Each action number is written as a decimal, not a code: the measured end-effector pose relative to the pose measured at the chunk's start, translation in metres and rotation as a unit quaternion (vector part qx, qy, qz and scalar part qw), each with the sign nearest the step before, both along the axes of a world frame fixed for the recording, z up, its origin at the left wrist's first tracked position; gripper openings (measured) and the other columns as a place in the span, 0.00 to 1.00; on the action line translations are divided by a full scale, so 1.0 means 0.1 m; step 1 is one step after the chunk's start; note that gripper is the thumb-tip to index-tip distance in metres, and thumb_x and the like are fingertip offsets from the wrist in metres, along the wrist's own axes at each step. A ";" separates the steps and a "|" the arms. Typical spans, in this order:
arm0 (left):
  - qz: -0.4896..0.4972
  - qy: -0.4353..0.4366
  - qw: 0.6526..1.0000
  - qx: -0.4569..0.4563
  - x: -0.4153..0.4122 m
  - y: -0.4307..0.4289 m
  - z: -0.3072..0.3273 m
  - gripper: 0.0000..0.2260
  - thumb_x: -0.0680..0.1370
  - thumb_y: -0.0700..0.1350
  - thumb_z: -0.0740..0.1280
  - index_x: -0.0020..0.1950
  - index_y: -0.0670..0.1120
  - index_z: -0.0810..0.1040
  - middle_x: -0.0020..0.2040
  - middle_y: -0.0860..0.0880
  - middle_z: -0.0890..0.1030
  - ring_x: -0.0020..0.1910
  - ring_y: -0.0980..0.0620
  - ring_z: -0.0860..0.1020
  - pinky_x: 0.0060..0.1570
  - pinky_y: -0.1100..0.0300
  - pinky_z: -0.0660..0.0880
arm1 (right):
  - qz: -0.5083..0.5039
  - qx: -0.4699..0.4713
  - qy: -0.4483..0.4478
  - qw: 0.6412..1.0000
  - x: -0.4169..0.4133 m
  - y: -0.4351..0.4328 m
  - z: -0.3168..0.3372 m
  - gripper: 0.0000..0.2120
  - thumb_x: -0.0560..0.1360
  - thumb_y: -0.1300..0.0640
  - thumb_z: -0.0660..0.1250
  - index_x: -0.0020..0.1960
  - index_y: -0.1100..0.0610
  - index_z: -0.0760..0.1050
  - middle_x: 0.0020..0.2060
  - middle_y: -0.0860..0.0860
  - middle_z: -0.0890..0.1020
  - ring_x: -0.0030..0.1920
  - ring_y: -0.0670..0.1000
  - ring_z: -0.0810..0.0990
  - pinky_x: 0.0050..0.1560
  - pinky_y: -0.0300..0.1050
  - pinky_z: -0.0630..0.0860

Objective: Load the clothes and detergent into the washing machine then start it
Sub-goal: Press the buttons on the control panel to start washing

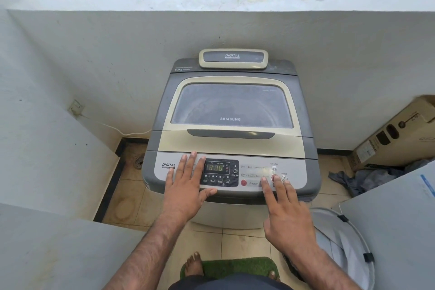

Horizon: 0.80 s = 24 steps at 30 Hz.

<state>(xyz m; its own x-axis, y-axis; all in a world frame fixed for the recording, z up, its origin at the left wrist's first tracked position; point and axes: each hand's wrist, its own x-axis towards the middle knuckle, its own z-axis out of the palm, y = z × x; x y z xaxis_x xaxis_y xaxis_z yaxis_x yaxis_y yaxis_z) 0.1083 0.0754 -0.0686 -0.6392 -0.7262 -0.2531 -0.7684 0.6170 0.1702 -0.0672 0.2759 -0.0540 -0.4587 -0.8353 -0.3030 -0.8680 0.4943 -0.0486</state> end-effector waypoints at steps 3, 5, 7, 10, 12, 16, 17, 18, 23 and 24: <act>0.014 -0.005 1.000 0.005 -0.04 0.03 0.03 0.40 0.82 0.67 0.58 0.86 0.56 0.39 0.86 0.53 0.35 0.85 0.49 0.36 0.82 0.42 0.42 | 0.015 -0.002 -0.008 1.000 -0.05 0.02 0.01 0.43 0.80 0.51 0.58 0.82 0.48 0.31 0.84 0.54 0.40 0.83 0.58 0.45 0.74 0.55 0.66; 0.027 -0.012 1.000 0.009 -0.07 0.05 0.05 0.40 0.82 0.66 0.59 0.86 0.56 0.39 0.86 0.53 0.35 0.85 0.49 0.36 0.82 0.41 0.44 | 0.025 -0.009 -0.013 1.000 -0.08 0.04 0.00 0.43 0.80 0.50 0.58 0.82 0.48 0.31 0.84 0.54 0.41 0.83 0.58 0.45 0.74 0.55 0.66; 0.042 -0.015 0.999 0.014 -0.10 0.09 0.06 0.40 0.83 0.64 0.60 0.86 0.56 0.39 0.86 0.53 0.35 0.85 0.49 0.36 0.83 0.41 0.45 | 0.034 -0.009 -0.018 0.999 -0.13 0.05 0.01 0.43 0.80 0.50 0.59 0.82 0.47 0.32 0.83 0.54 0.41 0.83 0.58 0.46 0.74 0.56 0.66; 0.057 -0.016 0.998 0.017 -0.14 0.14 0.08 0.40 0.83 0.62 0.61 0.86 0.56 0.39 0.86 0.52 0.36 0.85 0.48 0.37 0.82 0.40 0.47 | 0.047 -0.015 -0.026 0.998 -0.18 0.08 0.02 0.43 0.80 0.51 0.60 0.82 0.47 0.33 0.83 0.54 0.43 0.82 0.58 0.47 0.73 0.56 0.67; 0.064 -0.019 0.997 0.023 -0.16 0.15 0.10 0.40 0.83 0.61 0.62 0.86 0.56 0.39 0.86 0.53 0.36 0.85 0.48 0.37 0.83 0.40 0.47 | 0.053 -0.015 -0.031 0.998 -0.22 0.09 0.03 0.43 0.80 0.51 0.60 0.82 0.47 0.33 0.83 0.54 0.43 0.82 0.58 0.48 0.73 0.57 0.67; 0.067 -0.026 0.997 0.026 -0.18 0.15 0.10 0.40 0.83 0.61 0.62 0.85 0.56 0.39 0.86 0.53 0.35 0.85 0.48 0.37 0.83 0.40 0.47 | 0.056 -0.003 -0.028 0.998 -0.26 0.07 0.05 0.42 0.80 0.51 0.60 0.83 0.47 0.35 0.83 0.54 0.44 0.81 0.58 0.48 0.74 0.58 0.65; 0.064 -0.026 0.997 0.024 -0.17 0.15 0.10 0.40 0.83 0.61 0.61 0.85 0.56 0.38 0.86 0.53 0.35 0.85 0.48 0.37 0.83 0.40 0.47 | 0.052 0.001 -0.027 0.998 -0.26 0.06 0.04 0.41 0.80 0.50 0.60 0.83 0.47 0.36 0.83 0.54 0.45 0.81 0.58 0.49 0.74 0.58 0.65; 0.062 -0.027 0.997 0.021 -0.16 0.15 0.09 0.40 0.83 0.62 0.61 0.85 0.56 0.38 0.86 0.53 0.35 0.85 0.48 0.36 0.83 0.40 0.47 | 0.047 0.004 -0.027 0.999 -0.25 0.06 0.02 0.41 0.79 0.50 0.60 0.83 0.47 0.38 0.83 0.54 0.47 0.81 0.58 0.51 0.74 0.59 0.65; 0.043 -0.021 0.999 0.008 -0.10 0.15 0.06 0.39 0.83 0.64 0.58 0.84 0.57 0.34 0.85 0.53 0.32 0.84 0.49 0.34 0.83 0.41 0.46 | -0.003 -0.022 -0.019 1.000 -0.19 0.04 -0.06 0.40 0.64 0.48 0.71 0.75 0.50 0.69 0.71 0.57 0.76 0.66 0.60 0.75 0.57 0.63 0.78; 0.036 -0.021 0.999 0.003 -0.09 0.15 0.06 0.40 0.83 0.65 0.57 0.84 0.57 0.34 0.85 0.53 0.32 0.84 0.49 0.34 0.82 0.41 0.46 | -0.012 -0.023 -0.017 1.000 -0.16 0.05 -0.09 0.39 0.64 0.48 0.72 0.74 0.50 0.70 0.70 0.56 0.76 0.66 0.60 0.76 0.57 0.63 0.79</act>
<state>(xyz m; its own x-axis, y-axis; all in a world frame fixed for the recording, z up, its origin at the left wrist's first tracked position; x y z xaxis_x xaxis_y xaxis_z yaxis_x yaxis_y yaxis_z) 0.0993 0.0904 -0.0625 -0.5732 -0.7685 -0.2842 -0.8178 0.5582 0.1400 -0.0832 0.2811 -0.0625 -0.4695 -0.8376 -0.2794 -0.8531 0.5119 -0.1008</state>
